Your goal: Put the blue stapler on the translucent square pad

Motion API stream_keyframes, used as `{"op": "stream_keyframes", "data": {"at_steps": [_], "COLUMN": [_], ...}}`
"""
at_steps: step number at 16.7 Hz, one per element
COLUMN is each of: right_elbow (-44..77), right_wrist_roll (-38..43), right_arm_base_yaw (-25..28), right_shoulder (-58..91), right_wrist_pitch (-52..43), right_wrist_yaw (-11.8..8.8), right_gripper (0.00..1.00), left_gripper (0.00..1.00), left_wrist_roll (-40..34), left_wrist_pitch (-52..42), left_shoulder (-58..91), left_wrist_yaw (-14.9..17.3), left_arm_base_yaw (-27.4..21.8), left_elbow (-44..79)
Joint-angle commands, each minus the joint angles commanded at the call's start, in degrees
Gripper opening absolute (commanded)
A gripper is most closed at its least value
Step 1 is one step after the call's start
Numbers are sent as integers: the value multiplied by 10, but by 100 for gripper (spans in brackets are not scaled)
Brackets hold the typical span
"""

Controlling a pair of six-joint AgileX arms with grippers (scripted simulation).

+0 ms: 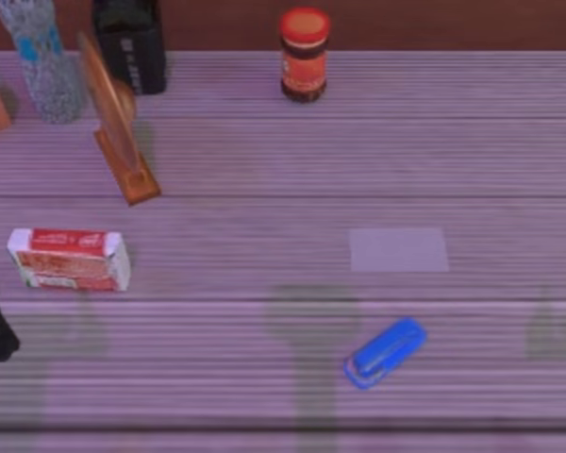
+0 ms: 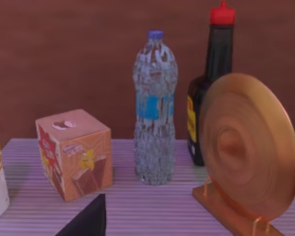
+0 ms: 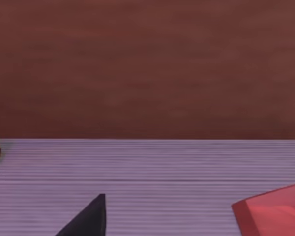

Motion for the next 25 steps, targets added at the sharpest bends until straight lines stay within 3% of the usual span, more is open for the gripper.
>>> {"op": "stream_keyframes", "data": {"at_steps": [4,7,20,25], "right_elbow": [17,83,579,743], "right_wrist_roll": [17,86,636,812], "right_arm_base_yaw": [9,40,273,348], "right_shoulder": [17,90,780,993], "right_wrist_pitch": [-13,-60,-445,-564], "right_wrist_yaw": [-1,-1,0,-1], "right_gripper": [100,100,100,100], "left_gripper": [100,100,100,100], "left_wrist_roll": [0,0,0,0], "left_wrist_pitch": [0,0,0,0], "left_shoulder": [0,0,0,0], "left_wrist_yaw": [0,0,0,0], "left_arm_base_yaw": [0,0,0,0], "left_elbow": [0,0,0,0]}}
